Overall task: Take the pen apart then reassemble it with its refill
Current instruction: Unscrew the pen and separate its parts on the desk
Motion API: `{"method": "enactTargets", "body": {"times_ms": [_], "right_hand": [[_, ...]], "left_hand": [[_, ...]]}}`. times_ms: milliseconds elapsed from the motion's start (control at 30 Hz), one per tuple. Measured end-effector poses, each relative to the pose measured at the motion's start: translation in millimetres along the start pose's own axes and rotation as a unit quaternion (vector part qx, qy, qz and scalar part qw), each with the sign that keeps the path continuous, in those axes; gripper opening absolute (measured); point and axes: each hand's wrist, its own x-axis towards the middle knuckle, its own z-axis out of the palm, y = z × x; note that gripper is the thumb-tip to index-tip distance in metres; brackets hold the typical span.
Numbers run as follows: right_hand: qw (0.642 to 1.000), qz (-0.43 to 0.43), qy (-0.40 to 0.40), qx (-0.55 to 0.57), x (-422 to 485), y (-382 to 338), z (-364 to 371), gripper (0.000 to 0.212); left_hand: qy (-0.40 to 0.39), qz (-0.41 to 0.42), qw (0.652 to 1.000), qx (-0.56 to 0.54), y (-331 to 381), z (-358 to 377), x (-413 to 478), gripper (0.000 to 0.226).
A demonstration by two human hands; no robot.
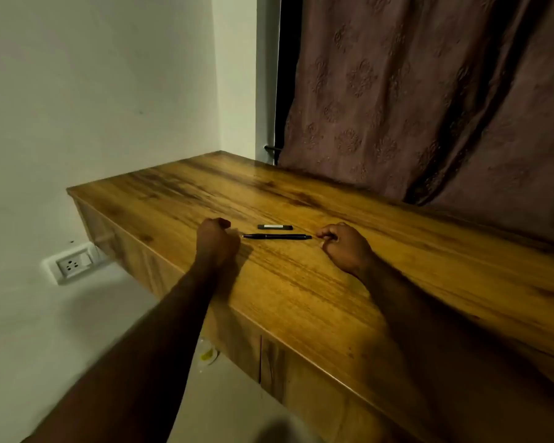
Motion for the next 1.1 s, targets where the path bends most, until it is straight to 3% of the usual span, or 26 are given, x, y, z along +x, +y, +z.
{"method": "enactTargets", "body": {"times_ms": [100,267,367,467,633,800,933,1100], "right_hand": [[1.000,0.002,0.004,0.000,2.3,-0.7,0.9,0.021],[1.000,-0.007,0.002,-0.013,4.9,0.9,1.1,0.015],[0.999,-0.020,0.006,-0.030,6.0,2.1,3.0,0.013],[0.999,-0.025,0.016,-0.028,0.8,-2.1,2.1,0.005],[1.000,-0.009,0.012,0.027,-19.3,-3.7,-4.8,0.020],[0.986,-0.021,0.008,0.166,-43.4,3.3,-15.2,0.008],[0.957,-0.021,-0.025,0.288,-48.4,4.7,-24.6,0.008],[0.943,-0.022,-0.045,0.330,-51.7,0.8,-27.7,0.010]], "left_hand": [[-0.006,-0.004,1.000,0.023,-1.1,0.5,3.6,0.025],[-0.057,0.116,0.982,0.139,-15.6,11.0,10.7,0.017],[-0.075,0.152,0.967,0.191,-23.2,16.9,17.8,0.022],[-0.091,0.152,0.960,0.217,-27.6,19.4,19.6,0.011],[-0.112,0.187,0.966,0.139,-5.7,10.3,-16.8,0.011],[-0.110,0.154,0.981,-0.045,7.0,8.9,-59.0,0.006],[-0.089,0.157,0.981,-0.068,9.7,8.6,-76.5,0.009],[-0.089,0.158,0.983,-0.032,11.3,14.2,-76.8,0.009]]}}
